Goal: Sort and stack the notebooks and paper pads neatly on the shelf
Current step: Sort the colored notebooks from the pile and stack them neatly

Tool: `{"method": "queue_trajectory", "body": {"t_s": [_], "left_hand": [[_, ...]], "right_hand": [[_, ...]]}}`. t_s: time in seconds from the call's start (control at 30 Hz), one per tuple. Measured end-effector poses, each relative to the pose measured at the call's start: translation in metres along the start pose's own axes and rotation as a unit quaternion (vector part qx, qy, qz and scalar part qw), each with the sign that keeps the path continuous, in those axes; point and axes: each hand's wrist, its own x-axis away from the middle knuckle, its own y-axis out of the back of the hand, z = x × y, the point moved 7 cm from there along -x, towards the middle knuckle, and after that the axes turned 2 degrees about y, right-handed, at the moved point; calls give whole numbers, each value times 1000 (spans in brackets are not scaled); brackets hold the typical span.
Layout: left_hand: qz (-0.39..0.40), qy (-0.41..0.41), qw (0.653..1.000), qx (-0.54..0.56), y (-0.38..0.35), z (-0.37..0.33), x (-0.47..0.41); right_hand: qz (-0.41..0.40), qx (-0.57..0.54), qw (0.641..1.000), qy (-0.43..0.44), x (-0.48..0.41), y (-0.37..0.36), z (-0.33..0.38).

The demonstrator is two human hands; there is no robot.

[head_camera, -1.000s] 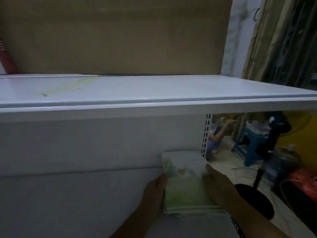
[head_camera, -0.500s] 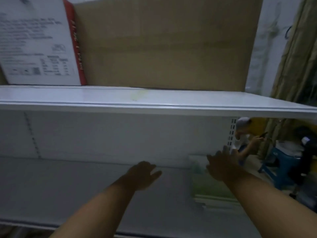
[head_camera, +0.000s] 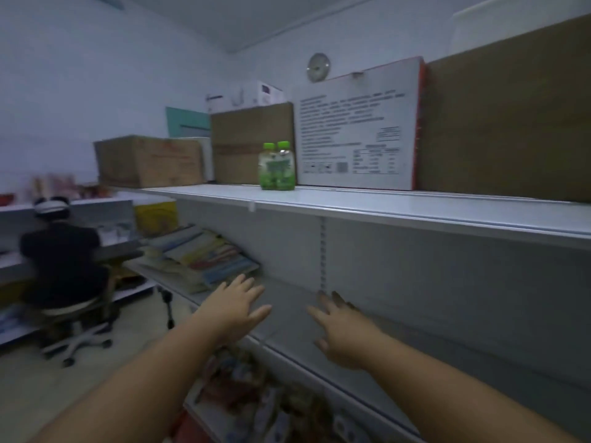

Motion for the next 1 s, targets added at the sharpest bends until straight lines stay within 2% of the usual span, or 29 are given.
{"method": "queue_trajectory", "body": {"t_s": [0.13,0.27,0.43,0.6,0.7,0.8,0.93,1.0], "left_hand": [[52,83,995,-16,-12,114,23],[54,150,987,5,-23,191,27],[64,176,982,-9,-54,245,4],[97,189,977,-21,-69,304,-46],[63,196,979,-12,-50,338,-82],[7,199,979,29,-38,363,-108],[75,189,979,2,-67,387,-123],[93,207,973,39,-77,405,-136]], "right_hand": [[9,14,997,79,-63,-4,78],[33,27,991,126,-118,-20,126],[67,26,986,150,-206,-44,162],[61,-6,983,173,-298,-41,193],[55,-1,981,185,-357,-33,205],[13,-48,982,182,-414,-21,216],[39,-22,981,190,-460,-46,231],[48,-5,981,188,-479,-54,235]]}}
